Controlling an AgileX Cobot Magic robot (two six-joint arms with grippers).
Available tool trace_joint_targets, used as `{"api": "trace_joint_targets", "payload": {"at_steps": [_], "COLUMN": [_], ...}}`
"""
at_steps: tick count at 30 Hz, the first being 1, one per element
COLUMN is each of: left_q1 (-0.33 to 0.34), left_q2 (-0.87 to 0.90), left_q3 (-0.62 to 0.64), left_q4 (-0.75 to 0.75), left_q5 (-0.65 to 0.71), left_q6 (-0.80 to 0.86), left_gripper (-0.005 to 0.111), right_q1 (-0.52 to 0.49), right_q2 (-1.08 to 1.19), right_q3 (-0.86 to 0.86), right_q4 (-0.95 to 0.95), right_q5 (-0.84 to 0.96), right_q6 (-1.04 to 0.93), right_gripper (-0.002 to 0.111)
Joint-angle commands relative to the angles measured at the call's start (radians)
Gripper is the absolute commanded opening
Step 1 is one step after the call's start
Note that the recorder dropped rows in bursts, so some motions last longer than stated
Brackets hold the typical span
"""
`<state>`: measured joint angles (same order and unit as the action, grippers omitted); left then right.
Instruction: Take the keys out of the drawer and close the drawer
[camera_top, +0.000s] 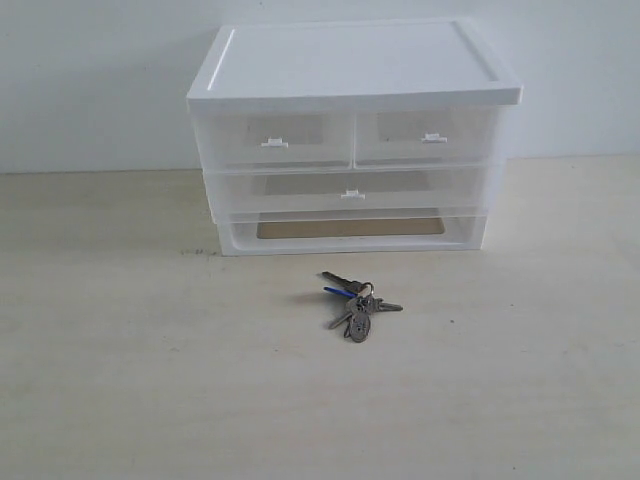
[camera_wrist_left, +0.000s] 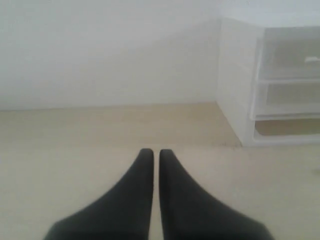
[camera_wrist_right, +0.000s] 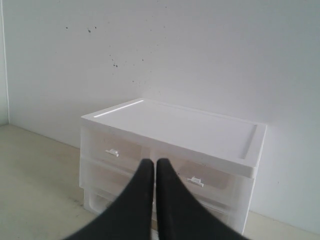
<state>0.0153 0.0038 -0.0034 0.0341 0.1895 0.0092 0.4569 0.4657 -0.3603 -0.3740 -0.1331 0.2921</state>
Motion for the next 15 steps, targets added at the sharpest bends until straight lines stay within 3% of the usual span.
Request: {"api": "trace_joint_targets", "payload": {"at_steps": [1, 15], "left_q1": [0.004, 0.004], "left_q2": [-0.004, -0.004], "left_q3": [0.003, 0.003], "left_q4": [0.000, 0.000], "left_q5": [0.109, 0.103], "left_q6": [-0.009, -0.009], "left_gripper": [0.004, 0.004], "right_q1": [0.001, 0.001], "right_q2": [-0.003, -0.003], "right_q3": [0.003, 0.003], "right_q4": [0.005, 0.005], "right_q5": [0.000, 0.000], "right_q6": [-0.001, -0.001], "right_gripper": [0.000, 0.000]}}
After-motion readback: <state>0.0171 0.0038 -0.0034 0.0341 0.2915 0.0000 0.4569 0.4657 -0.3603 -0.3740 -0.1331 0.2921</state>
